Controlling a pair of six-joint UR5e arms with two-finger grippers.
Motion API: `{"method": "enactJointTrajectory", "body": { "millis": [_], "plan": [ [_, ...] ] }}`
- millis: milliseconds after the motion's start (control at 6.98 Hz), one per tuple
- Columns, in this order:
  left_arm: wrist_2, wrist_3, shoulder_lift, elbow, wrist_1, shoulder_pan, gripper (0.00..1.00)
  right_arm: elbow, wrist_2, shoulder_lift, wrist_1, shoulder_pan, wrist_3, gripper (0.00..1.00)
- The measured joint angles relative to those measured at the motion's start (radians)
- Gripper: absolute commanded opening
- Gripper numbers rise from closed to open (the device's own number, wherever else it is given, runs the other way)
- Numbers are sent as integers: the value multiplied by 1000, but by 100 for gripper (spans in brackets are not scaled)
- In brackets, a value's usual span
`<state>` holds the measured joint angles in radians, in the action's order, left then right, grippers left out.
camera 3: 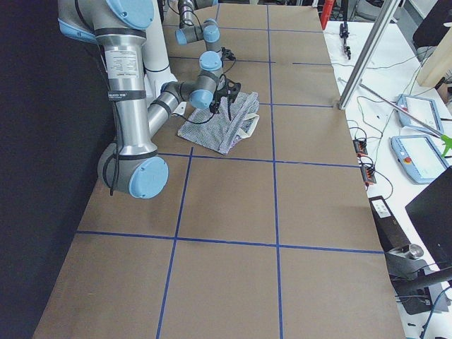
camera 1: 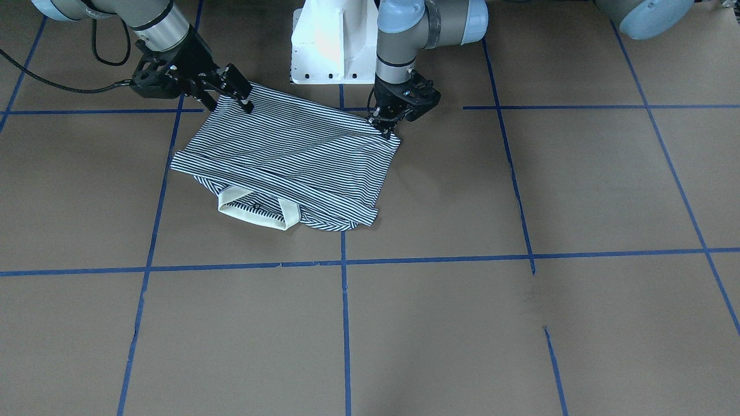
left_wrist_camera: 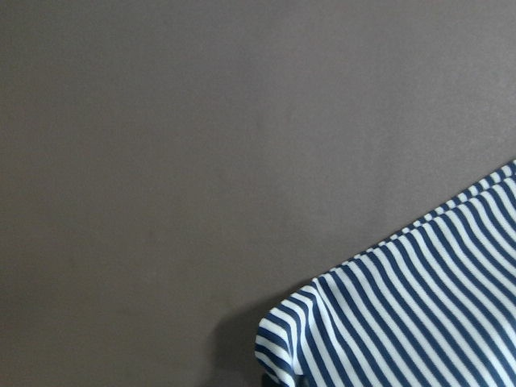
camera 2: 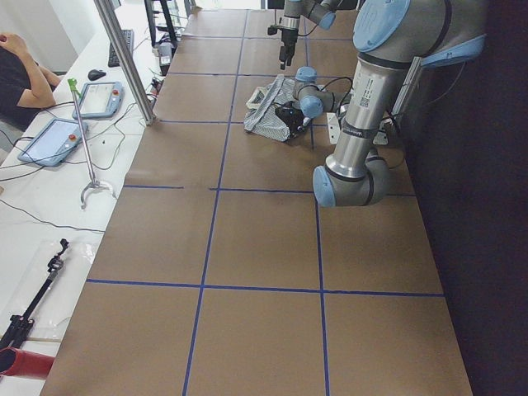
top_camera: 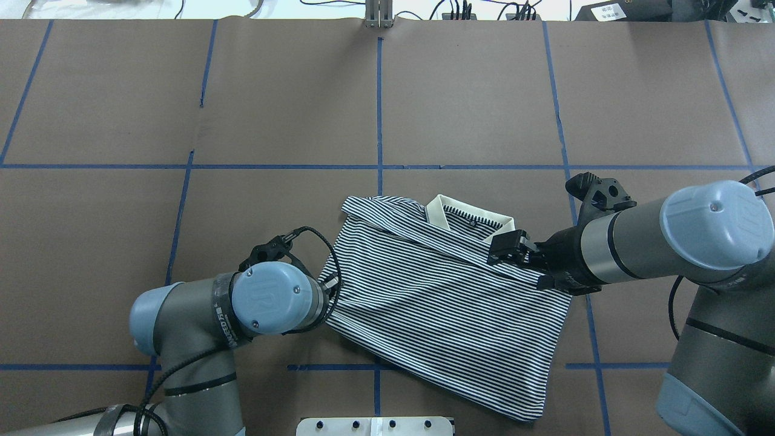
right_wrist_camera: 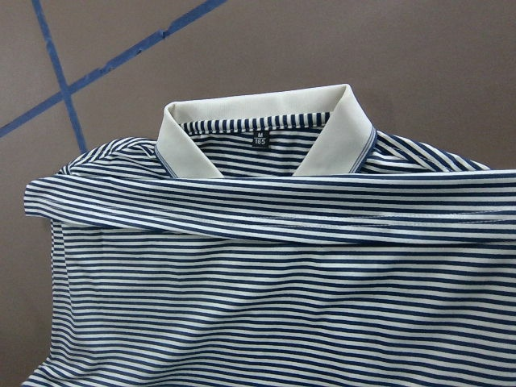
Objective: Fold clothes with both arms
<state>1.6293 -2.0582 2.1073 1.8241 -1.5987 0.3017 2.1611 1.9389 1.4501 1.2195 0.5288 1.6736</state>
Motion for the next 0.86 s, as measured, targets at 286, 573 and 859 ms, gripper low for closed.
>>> {"method": "enactJointTrajectory", "body": {
  "millis": [286, 573, 859],
  "plan": [
    [-42, 81, 2, -30, -11, 78, 0, 10, -1, 2, 0, 5, 1, 100],
    [-66, 153, 22, -98, -72, 152, 0, 13, -5, 3, 0, 11, 3, 100],
    [-78, 265, 115, -250, -161, 237, 0, 9, -13, 4, 0, 13, 3, 100]
  ]
}}
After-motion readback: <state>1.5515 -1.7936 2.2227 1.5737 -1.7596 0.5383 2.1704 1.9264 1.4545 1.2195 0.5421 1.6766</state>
